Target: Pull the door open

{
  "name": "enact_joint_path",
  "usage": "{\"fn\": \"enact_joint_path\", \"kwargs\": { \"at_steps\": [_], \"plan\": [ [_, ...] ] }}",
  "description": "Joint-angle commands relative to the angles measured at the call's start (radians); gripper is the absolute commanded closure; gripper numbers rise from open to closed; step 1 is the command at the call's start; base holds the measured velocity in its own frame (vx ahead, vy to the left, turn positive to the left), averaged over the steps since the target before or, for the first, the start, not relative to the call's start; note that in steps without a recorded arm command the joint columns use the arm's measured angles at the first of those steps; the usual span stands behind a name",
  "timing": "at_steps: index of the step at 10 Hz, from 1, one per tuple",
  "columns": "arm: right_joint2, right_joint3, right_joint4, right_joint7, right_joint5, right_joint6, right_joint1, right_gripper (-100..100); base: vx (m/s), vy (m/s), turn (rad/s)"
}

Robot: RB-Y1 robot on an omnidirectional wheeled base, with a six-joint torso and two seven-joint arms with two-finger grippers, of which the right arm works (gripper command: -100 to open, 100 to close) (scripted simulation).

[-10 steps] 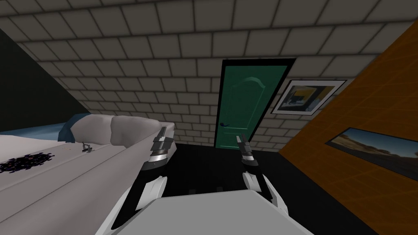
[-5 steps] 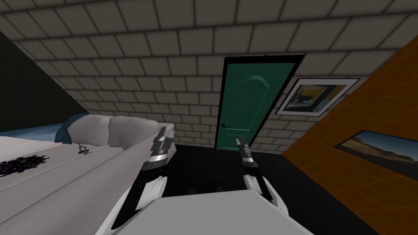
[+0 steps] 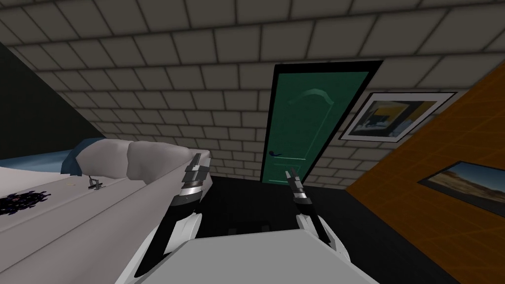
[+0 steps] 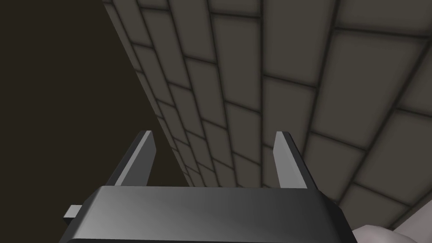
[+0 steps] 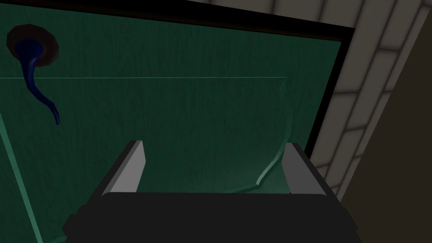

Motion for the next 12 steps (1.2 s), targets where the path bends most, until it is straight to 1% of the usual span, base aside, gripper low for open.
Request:
{"fn": "enact_joint_path", "kwargs": {
  "at_steps": [1,6,7,12],
  "plan": [
    [-0.014,0.001,0.035,-0.011,-0.009,-0.006,-0.002,-100,0.097,0.016,0.014],
    [-0.054,0.006,0.150,-0.039,-0.033,-0.022,-0.016,-100,0.098,0.018,0.012],
    [-0.054,0.006,0.150,-0.039,-0.033,-0.022,-0.016,-100,0.069,0.008,0.005],
    [-0.091,0.011,0.260,-0.066,-0.056,-0.038,-0.029,-100,0.086,0.013,0.011]
  ]
}}
